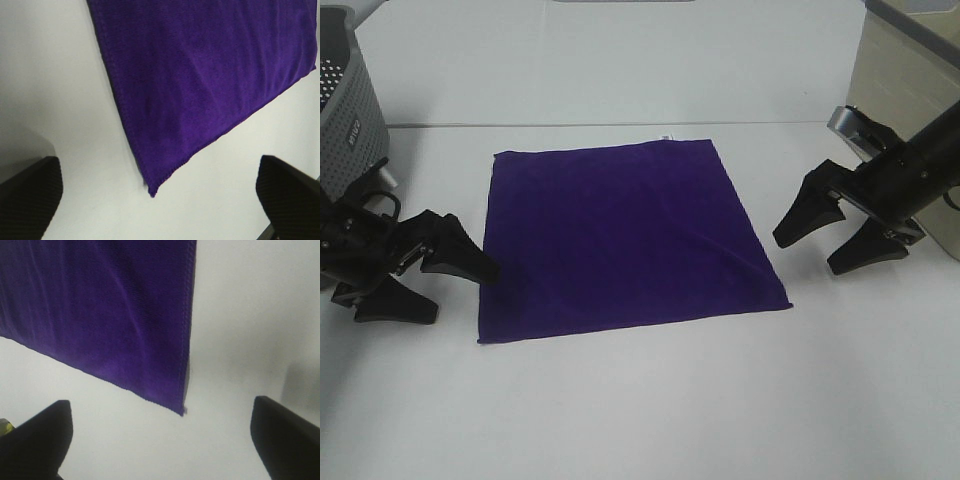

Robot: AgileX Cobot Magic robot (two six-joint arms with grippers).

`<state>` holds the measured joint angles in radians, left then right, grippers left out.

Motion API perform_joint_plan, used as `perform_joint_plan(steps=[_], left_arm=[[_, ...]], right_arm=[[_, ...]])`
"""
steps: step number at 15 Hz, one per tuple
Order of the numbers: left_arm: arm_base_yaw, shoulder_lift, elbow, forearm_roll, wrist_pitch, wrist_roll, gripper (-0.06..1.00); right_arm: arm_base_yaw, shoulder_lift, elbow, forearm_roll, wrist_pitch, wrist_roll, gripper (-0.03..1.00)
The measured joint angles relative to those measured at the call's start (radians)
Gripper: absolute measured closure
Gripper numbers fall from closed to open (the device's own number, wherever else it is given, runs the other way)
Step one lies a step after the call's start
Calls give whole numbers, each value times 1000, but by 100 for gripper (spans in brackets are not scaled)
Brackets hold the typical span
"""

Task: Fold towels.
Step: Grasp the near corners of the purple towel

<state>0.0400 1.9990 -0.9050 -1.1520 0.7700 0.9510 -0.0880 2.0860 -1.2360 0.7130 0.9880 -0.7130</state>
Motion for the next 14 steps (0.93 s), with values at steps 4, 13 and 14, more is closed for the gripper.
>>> perform_joint_plan(steps=[4, 13, 14], left_arm=[[0, 0, 0, 0, -2, 0, -5], [0, 1, -4, 5, 0, -50, -5], [0, 1, -4, 6, -3, -58, -5]], right_arm=[[0, 94, -66, 35, 37, -9, 3], [0, 96, -68, 32, 22, -9, 4], [0, 96, -68, 32, 22, -9, 4]])
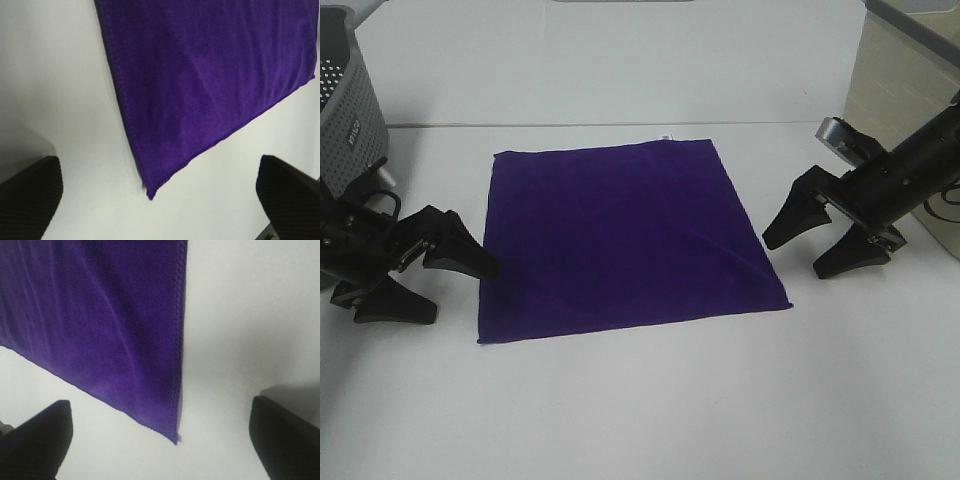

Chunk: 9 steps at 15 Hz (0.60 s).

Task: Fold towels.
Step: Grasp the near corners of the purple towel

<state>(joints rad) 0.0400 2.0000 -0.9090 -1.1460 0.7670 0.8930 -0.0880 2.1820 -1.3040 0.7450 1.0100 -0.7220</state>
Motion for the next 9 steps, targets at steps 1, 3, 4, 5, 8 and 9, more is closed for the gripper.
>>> perform_joint_plan(steps=[1, 3, 4, 5, 8, 9], left_arm=[[0, 0, 0, 7, -4, -6, -5], [0, 0, -2, 41, -4, -9, -4], [0, -1, -2, 58, -3, -10, -4], [0, -2, -4, 68, -2, -10, -4], [0, -3, -5, 77, 0, -21, -4], [-5, -3, -7, 80, -1, -28, -4]], right_arm=[[0, 0, 0, -4, 0, 0, 4], [0, 0, 0, -8, 1, 0, 4], [0, 0, 0, -8, 1, 7, 4], [0, 0, 0, -8, -1, 29, 4], [0, 0, -3, -15, -9, 81, 5], [1, 0, 2, -15, -22, 89, 6]])
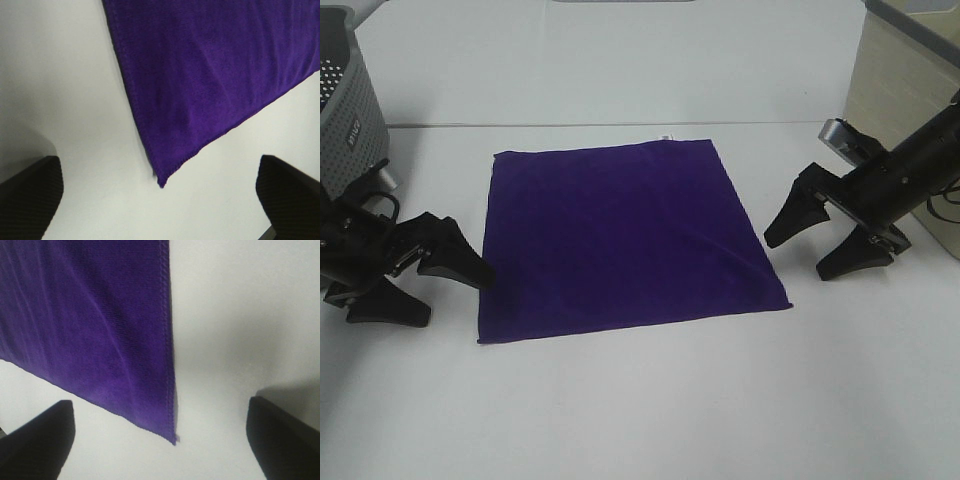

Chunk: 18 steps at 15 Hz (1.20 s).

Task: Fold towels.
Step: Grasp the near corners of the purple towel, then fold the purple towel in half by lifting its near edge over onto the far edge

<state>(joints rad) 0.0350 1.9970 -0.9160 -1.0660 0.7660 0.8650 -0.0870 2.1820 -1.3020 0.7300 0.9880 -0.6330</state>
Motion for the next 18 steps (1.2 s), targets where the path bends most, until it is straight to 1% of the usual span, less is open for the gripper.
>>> perform_joint_plan(steps=[2, 4, 6, 7, 8, 9, 10, 12, 13, 14, 15, 16, 17, 18], left_arm=[[-30, 0, -2, 12, -22, -13, -3], [-87, 19, -30, 9, -33, -34, -3], [-159, 79, -121, 7, -5, -106, -1], [-194, 112, -179, 13, 24, -153, 0], [-208, 126, -202, 24, 36, -178, 2], [-238, 159, -255, 57, 63, -249, 4], [-270, 187, -307, 107, 88, -328, 9], [-316, 219, -378, 219, 109, -459, 26], [-330, 235, -404, 270, 118, -518, 42], [-334, 247, -420, 290, 124, -551, 58], [-335, 255, -428, 302, 124, -566, 75], [-337, 260, -430, 306, 124, -568, 88], [-337, 260, -430, 307, 124, -569, 93], [-338, 260, -432, 312, 126, -569, 93]], right_arm=[[15, 7, 13, 10, -16, 20, 9], [68, 41, -4, 48, 1, 46, 14], [153, 77, -41, 51, 24, 65, 21], [194, 91, -66, 38, 34, 89, 22], [216, 98, -81, 22, 39, 102, 25], [252, 103, -109, -20, 40, 142, 29], [274, 104, -131, -71, 38, 183, 33], [285, 112, -157, -131, 36, 249, 49], [285, 115, -161, -148, 34, 260, 61], [285, 117, -161, -161, 25, 263, 72], [285, 120, -161, -165, 20, 268, 85], [285, 122, -161, -165, 20, 268, 94], [285, 122, -161, -164, 21, 268, 94], [285, 122, -163, -163, 23, 269, 94]])
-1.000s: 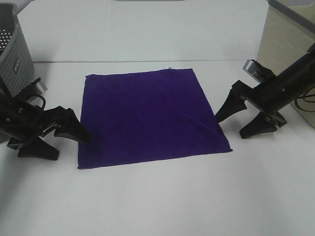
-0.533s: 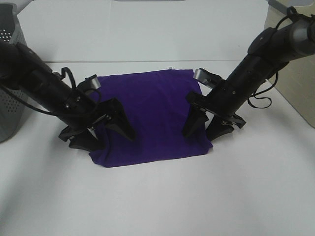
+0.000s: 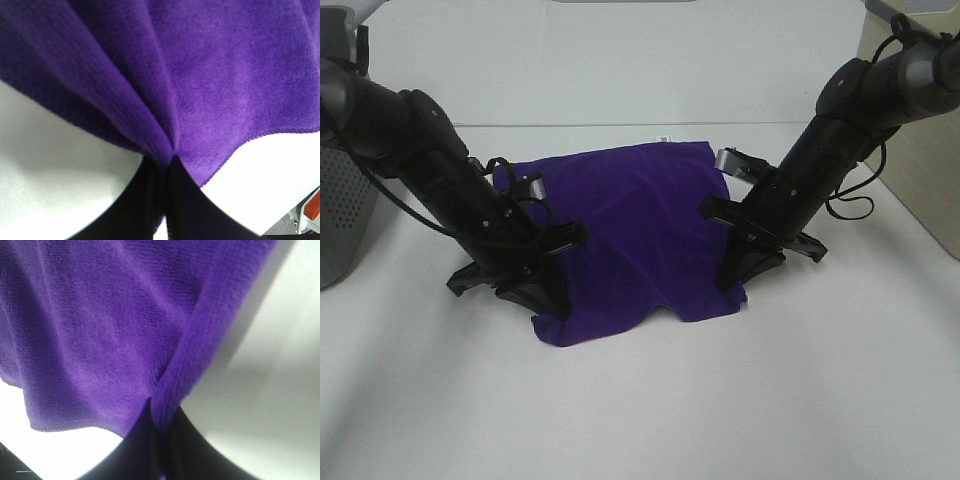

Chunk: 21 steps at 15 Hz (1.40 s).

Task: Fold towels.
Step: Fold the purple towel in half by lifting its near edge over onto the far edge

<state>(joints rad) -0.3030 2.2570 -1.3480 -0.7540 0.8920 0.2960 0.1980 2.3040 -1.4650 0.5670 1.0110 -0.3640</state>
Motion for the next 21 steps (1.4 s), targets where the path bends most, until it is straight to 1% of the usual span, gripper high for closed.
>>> perform_joint_plan(steps=[2, 3, 4, 6, 7, 8, 9, 11, 13, 15, 18, 20, 21], left_arm=[[-2, 0, -2, 17, 31, 51, 93], [-2, 0, -2, 39, 73, 79, 93], [-2, -5, -2, 80, 117, 89, 93], [-4, -26, 2, 177, 172, 80, 93], [-4, -34, 4, 209, 183, 69, 93], [-4, -58, 10, 291, 222, 31, 93], [-4, -76, 10, 317, 260, 12, 93], [-4, -100, 10, 335, 299, -1, 93], [-5, -155, 12, 349, 306, -21, 93], [-5, -233, 14, 350, 308, -66, 93], [-5, -314, 13, 359, 307, -96, 93], [-5, -306, 13, 360, 239, -98, 93], [-5, -289, 11, 359, 181, -98, 93]], right_arm=[[0, -2, 1, 6, 9, 1, 94], [0, -10, 2, 1, 15, 4, 94], [0, -17, 6, -13, 27, 7, 94], [0, -55, 42, -27, 38, 14, 94], [0, -74, 60, -26, 40, 15, 94], [0, -139, 127, -15, 52, 27, 94], [0, -184, 168, -3, 66, 35, 94], [1, -261, 225, 12, 96, 44, 94], [1, -364, 283, 17, 113, 64, 94], [1, -457, 298, 17, 123, 76, 94], [1, -510, 290, 13, 64, 83, 94], [1, -455, 225, -2, 37, 83, 94], [1, -409, 167, -18, 24, 84, 94]])
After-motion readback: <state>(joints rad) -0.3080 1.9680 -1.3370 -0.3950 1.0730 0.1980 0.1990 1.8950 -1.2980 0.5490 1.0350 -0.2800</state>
